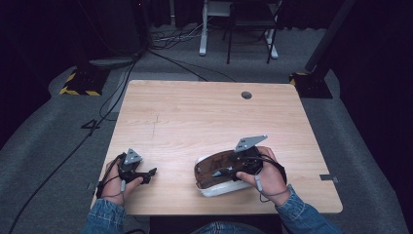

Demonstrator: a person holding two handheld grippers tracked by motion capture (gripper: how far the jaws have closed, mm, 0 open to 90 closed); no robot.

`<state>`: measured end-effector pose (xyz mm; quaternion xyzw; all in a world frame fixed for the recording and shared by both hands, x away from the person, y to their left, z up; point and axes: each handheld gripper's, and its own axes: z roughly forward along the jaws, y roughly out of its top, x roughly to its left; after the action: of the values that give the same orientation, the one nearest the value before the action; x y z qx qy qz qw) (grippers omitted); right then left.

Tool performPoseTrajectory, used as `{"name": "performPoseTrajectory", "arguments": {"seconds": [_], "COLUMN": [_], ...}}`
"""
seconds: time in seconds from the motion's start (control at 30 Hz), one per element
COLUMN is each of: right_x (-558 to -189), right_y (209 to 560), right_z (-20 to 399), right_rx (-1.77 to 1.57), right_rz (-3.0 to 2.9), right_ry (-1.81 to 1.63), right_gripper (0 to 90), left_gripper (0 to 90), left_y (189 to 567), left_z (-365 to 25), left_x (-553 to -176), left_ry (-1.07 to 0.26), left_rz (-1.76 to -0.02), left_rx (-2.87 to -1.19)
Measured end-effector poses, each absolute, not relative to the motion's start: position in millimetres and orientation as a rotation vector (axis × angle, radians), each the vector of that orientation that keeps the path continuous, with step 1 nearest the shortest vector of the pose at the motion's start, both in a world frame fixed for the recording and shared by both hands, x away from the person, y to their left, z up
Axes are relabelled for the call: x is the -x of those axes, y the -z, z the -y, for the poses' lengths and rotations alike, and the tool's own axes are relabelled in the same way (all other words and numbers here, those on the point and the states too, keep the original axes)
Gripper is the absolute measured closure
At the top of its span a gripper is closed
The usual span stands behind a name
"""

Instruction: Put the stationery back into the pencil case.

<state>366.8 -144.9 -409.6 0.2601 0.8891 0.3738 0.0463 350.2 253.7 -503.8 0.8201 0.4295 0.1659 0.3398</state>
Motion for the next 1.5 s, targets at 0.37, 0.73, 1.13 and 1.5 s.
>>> {"name": "performPoseTrajectory", "arguments": {"seconds": [0.37, 0.73, 1.13, 1.5], "right_x": [-369, -383, -408, -428], "right_y": [388, 377, 387, 406], "right_z": [169, 204, 244, 281], "right_rx": [-0.805, -0.797, -0.92, -1.001], "right_rz": [-2.621, -2.511, -2.416, -2.361], "right_ry": [-1.214, -1.177, -1.108, -1.048], "right_gripper": [33.8, 19.4, 17.3, 17.3], "left_gripper": [22.1, 22.0, 21.7, 20.8], "left_y": [504, 504, 504, 504], "left_z": [-252, -253, -252, -251], "left_x": [-351, -351, -351, -351], "left_ry": [-0.432, -0.434, -0.429, -0.428], "left_rz": [-1.118, -1.114, -1.117, -1.12], "left_rx": [-2.131, -2.138, -2.14, -2.135]}}
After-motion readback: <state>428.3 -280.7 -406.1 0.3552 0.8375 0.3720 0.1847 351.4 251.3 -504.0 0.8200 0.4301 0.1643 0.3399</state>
